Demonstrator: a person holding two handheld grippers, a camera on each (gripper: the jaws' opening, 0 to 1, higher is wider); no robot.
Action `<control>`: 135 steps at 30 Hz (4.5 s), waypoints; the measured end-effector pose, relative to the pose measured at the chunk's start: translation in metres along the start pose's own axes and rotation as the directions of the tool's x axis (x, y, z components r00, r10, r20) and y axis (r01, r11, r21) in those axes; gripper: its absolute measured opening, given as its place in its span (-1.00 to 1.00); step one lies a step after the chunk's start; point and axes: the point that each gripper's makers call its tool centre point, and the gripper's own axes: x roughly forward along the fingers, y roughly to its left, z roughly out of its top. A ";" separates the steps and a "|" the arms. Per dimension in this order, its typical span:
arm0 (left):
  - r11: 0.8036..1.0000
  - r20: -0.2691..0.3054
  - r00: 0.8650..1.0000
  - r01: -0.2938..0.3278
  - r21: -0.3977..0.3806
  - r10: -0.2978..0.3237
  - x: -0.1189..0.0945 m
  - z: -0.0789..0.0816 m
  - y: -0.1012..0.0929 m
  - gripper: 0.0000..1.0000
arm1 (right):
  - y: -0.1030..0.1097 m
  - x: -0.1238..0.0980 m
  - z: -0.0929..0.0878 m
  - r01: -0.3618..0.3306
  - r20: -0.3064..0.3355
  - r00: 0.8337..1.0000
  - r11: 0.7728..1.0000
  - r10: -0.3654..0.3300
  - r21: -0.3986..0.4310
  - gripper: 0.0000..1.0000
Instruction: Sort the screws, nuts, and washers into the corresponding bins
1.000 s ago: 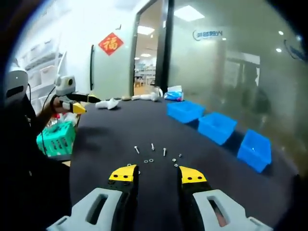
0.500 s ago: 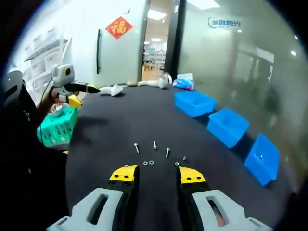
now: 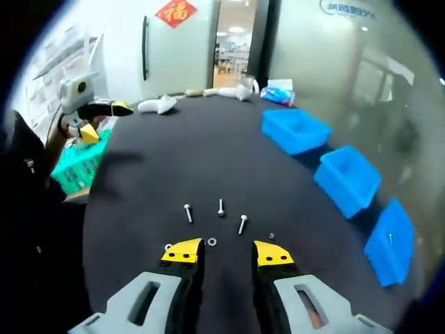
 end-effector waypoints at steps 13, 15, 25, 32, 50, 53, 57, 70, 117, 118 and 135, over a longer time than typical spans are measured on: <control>1.000 -0.011 1.000 -0.007 -0.004 0.007 0.001 -0.004 0.004 0.03 | -0.014 0.035 -0.002 -0.028 -0.119 0.993 0.999 0.026 -0.018 -0.61; 1.000 -0.010 1.000 -0.004 -0.006 0.004 0.002 -0.003 0.004 0.03 | -0.016 0.038 -0.002 -0.028 -0.128 0.991 0.999 0.025 -0.018 -0.63; 1.000 -0.012 1.000 -0.013 -0.016 0.013 0.004 -0.006 0.005 0.03 | -0.018 0.049 -0.001 -0.030 -0.138 0.990 1.000 0.029 -0.007 -0.74; 1.000 -0.014 1.000 -0.009 -0.015 0.009 0.004 -0.008 0.004 0.03 | -0.021 0.054 -0.002 -0.021 -0.145 0.989 1.000 0.021 0.003 -0.83; 1.000 0.000 1.000 -0.011 -0.012 0.011 0.004 -0.004 0.004 0.02 | -0.014 0.055 -0.004 -0.032 -0.162 0.986 0.999 0.029 -0.018 -0.97; 1.000 0.001 1.000 -0.014 -0.017 0.014 0.005 -0.003 0.005 0.02 | -0.014 0.051 -0.002 -0.030 -0.151 0.988 0.999 0.027 -0.017 -0.97; 1.000 -0.001 1.000 -0.011 -0.020 0.010 0.007 -0.004 0.004 0.02 | -0.016 0.041 0.006 -0.014 -0.107 0.994 1.000 0.013 -0.014 -0.97; 1.000 0.012 1.000 -0.010 -0.007 0.010 0.009 0.005 0.000 0.02 | -0.035 -0.028 0.020 0.128 0.182 0.973 0.988 -0.142 0.087 -0.97; 1.000 0.054 0.998 -0.022 -0.021 0.023 0.009 0.015 -0.002 0.02 | -0.167 -0.148 -0.033 0.457 0.393 0.625 0.725 -0.674 0.516 -0.97; 1.000 0.053 0.998 -0.022 -0.020 0.023 0.009 0.015 -0.002 0.02 | -0.173 -0.144 -0.031 0.464 0.387 0.627 0.723 -0.676 0.511 -0.97; 0.998 0.065 0.998 -0.011 -0.061 0.015 0.010 0.011 0.001 0.02 | -0.257 -0.098 -0.013 0.548 0.279 0.618 0.658 -0.735 0.516 -0.97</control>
